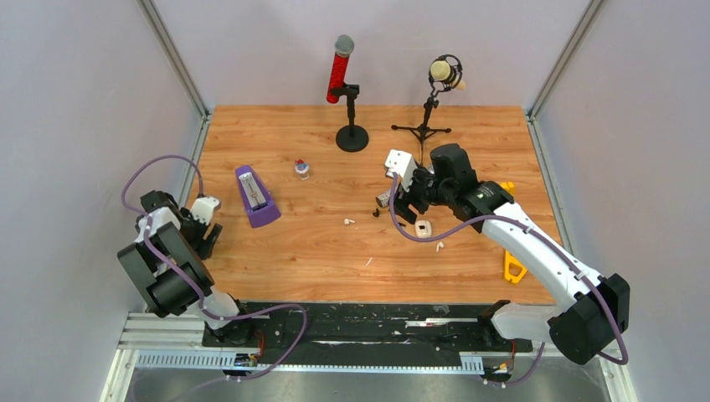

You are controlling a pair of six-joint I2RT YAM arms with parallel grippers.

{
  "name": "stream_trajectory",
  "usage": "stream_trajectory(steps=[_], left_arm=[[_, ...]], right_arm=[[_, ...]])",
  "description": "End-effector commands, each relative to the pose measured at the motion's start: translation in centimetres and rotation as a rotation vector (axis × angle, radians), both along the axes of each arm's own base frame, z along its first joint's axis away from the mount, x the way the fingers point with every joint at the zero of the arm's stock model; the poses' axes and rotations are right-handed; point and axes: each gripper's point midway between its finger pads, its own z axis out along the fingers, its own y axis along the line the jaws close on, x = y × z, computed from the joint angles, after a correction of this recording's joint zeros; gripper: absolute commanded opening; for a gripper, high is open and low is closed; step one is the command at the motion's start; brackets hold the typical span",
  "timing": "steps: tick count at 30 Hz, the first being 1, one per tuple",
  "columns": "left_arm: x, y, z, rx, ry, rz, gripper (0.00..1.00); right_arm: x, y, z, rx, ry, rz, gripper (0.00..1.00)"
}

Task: Insert the wireless bluetooth earbuds into the charging case
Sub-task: Pick up the charging case from the corner of the board, then pass from the left arm to the right

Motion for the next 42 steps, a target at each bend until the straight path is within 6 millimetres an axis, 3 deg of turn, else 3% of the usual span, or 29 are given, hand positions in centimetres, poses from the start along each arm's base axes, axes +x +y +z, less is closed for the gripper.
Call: stream_trajectory(steps=[1,6,11,13,15,17,18,19,21,22,23,24,25,26,27,28,29,30,31,32,33,34,36,39,42], left_arm=[[0.9,-1.3,0.7,-0.071,-0.056,-0.077,0.8],[0.3,-2.5,0.2,-0.104,-0.052,-0.128,0.66],[-0.3,-2.9,0.1,-0.099,-0.047,-0.143,0.41],[-0.3,-3.2,1.1,-0.096,-0.071,-0.153,0.33],[-0.2,-3.7,2.5,-0.089,-0.111,-0.162,0.27],[-0.2,-4.6,4.7,-0.097,-0.165,-0.186,0.26],[0.4,-5.3,6.9,-0.092,-0.236,-0.211,0.25],[0.0,-6.3,7.9,-0.121,-0.247,-0.222,0.25],[0.3,-8.8,11.9,-0.146,-0.353,-0.281,0.27],[0.6,-10.9,14.8,-0.151,-0.431,-0.339,0.28],[0.9,-12.1,16.2,-0.15,-0.471,-0.373,0.29],[1.3,-14.4,19.1,-0.148,-0.556,-0.431,0.31],[1.5,-15.8,20.5,-0.152,-0.602,-0.469,0.32],[1.7,-18.6,23.3,-0.177,-0.692,-0.538,0.33],[1.6,-20.0,24.8,-0.191,-0.745,-0.571,0.34],[1.9,-22.6,26.8,-0.25,-0.8,-0.624,0.36],[2.2,-23.7,27.5,-0.275,-0.813,-0.642,0.36],[2.2,-26.6,28.9,-0.341,-0.836,-0.709,0.35],[2.9,-27.6,28.6,-0.357,-0.807,-0.718,0.34],[2.5,-30.4,29.5,-0.404,-0.804,-0.796,0.32],[3.4,-31.4,28.6,-0.397,-0.763,-0.806,0.31],[2.9,-33.9,29.1,-0.421,-0.767,-0.882,0.29],[2.9,-36.6,28.7,-0.461,-0.733,-0.955,0.28],[3.9,-39.0,28.2,-0.487,-0.679,-0.986,0.25],[3.3,-41.3,27.7,-0.495,-0.653,-1.039,0.24]], right_arm=[[0.3,0.8,3.4,0.066,-0.078,0.028,0.71],[-0.1,1.1,5.1,0.1,-0.103,0.048,0.71],[-0.2,1.5,6.5,0.133,-0.11,0.059,0.72],[-0.4,1.9,7.0,0.151,-0.104,0.073,0.73],[-0.7,2.3,7.5,0.174,-0.089,0.089,0.98],[-1.5,2.9,8.0,0.206,-0.074,0.132,1.0],[-2.0,3.2,8.3,0.224,-0.064,0.158,1.0],[-2.3,3.5,8.5,0.244,-0.049,0.173,1.0],[-2.2,4.1,9.2,0.294,-0.011,0.162,1.0],[-2.1,4.4,9.6,0.309,0.003,0.156,1.0],[-2.0,4.8,9.8,0.322,0.025,0.157,1.0],[-1.9,5.2,10.2,0.338,0.046,0.159,1.0],[-1.8,5.5,10.5,0.353,0.069,0.162,1.0],[-1.8,5.9,10.8,0.37,0.097,0.172,1.0],[-1.7,6.3,11.1,0.388,0.121,0.183,1.0],[-1.8,6.7,11.5,0.413,0.143,0.192,1.0],[-1.9,7.1,11.9,0.437,0.165,0.206,1.0],[-2.0,7.5,12.0,0.458,0.183,0.219,1.0],[-1.9,7.8,12.3,0.487,0.197,0.224,1.0],[-1.8,8.1,12.5,0.513,0.205,0.23,1.0],[-1.8,8.4,12.5,0.536,0.216,0.234,1.0],[-1.5,8.7,12.5,0.556,0.222,0.231,1.0],[-0.8,9.2,11.8,0.59,0.26,0.197,0.97],[0.4,9.7,10.6,0.607,0.325,0.147,0.92],[1.0,10.2,9.7,0.625,0.4,0.115,0.9]])
